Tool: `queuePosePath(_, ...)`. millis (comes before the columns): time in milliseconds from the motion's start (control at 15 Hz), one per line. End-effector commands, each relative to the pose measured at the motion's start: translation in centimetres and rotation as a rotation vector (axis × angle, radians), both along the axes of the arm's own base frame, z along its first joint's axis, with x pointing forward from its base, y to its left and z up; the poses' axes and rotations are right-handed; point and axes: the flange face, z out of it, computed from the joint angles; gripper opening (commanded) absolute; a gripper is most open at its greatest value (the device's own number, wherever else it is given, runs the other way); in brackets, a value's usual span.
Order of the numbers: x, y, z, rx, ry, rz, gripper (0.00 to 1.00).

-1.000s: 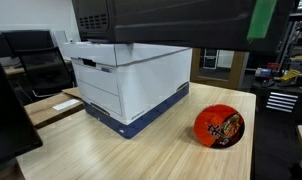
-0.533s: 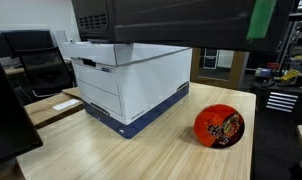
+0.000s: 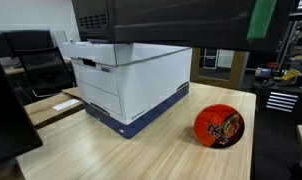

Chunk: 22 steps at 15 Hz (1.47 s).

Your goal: Take the container out of the microwave, set it upright on the table, and close the microwave door

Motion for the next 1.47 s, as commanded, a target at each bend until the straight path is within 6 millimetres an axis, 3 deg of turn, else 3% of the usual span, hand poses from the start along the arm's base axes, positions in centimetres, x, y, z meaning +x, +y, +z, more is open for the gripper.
queuePosePath(0, 1.3, 0.8, -1.4, -0.010, -0.037, -0.033, 1.00)
queuePosePath(400, 2.6, -0.3, -1.0, -0.050, -0.088, -0.214, 1.00)
queuePosePath(733, 3.2, -3.1, -1.2, -0.061, 0.082, -0.397, 1.00)
queuePosePath(933, 3.7, -6.3, -1.7, -0.027, 0.217, -0.485, 1.00)
queuePosePath(1400, 5.5, -17.8, -2.2, 0.119, 0.344, -0.672, 1.00)
